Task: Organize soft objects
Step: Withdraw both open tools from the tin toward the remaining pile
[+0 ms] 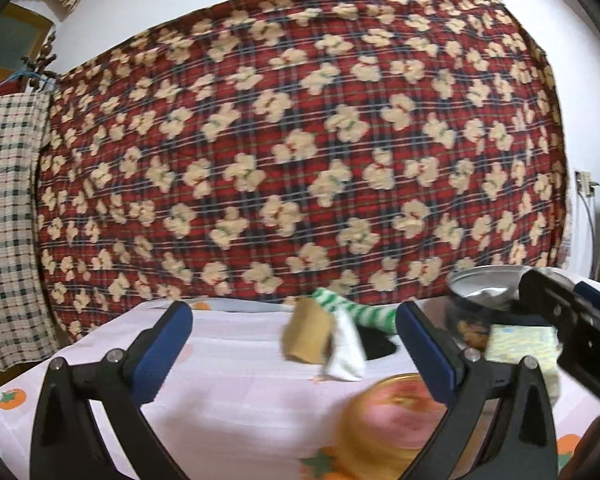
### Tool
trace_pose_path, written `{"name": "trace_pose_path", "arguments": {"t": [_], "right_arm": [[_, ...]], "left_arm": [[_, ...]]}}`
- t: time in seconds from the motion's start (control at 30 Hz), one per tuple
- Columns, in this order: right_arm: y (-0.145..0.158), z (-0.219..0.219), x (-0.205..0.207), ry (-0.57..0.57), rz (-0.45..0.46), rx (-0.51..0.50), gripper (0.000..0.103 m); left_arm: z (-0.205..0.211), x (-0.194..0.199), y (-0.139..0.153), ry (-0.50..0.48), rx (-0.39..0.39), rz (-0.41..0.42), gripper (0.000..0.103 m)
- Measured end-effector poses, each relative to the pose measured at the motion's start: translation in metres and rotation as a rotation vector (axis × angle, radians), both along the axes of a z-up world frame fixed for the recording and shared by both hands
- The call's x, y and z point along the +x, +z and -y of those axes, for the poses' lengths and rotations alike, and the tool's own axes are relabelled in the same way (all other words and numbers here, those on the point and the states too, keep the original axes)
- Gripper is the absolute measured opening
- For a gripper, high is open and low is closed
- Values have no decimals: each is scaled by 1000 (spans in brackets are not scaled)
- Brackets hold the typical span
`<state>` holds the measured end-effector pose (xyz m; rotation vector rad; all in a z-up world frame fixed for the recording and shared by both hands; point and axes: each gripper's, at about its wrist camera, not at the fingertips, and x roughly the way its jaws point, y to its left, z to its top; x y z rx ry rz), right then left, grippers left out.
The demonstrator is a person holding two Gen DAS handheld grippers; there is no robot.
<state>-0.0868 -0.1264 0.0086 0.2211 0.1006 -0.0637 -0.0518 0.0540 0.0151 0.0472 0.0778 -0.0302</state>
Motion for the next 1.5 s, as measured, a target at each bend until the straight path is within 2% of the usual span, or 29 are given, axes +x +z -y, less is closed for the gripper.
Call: {"name": "trace_pose_path", "arguments": {"t": [0.33, 0.47, 0.67, 0.8, 0.9, 1.03, 1.13, 1.17, 1.27, 1.33, 1.5], "right_arm": [[-5, -80, 26, 105, -21, -9, 90], [-7, -103, 40, 130, -40, -10, 90], [-9, -133, 68, 169, -74, -2, 90], [-5, -135, 92, 193, -139, 20, 90], [5, -120, 115, 184, -195, 57, 90], [15, -97, 162, 162, -364, 62, 86], [11, -85, 200, 156, -539, 24, 81], [6, -83, 215, 155, -623, 2, 80], [-12, -78, 244, 172, -793, -1, 60], [-24, -81, 256, 180, -868, -20, 52], [-51, -91, 276, 175, -1003, -82, 51]], "left_arm": [[-66, 29, -3, 133, -57, -41, 103], [-86, 40, -4, 200, -48, -33, 103], [-115, 75, -9, 297, -95, -90, 103], [-134, 99, -16, 333, -147, -157, 103], [-142, 112, -18, 344, -160, -169, 103], [-141, 135, -19, 330, -121, -202, 103], [-137, 151, -21, 298, -95, -241, 103], [-134, 153, -21, 276, -86, -242, 103], [-126, 153, -20, 236, -55, -232, 103], [-122, 150, -19, 216, -43, -213, 103], [-123, 147, -17, 208, -52, -211, 103]]}}
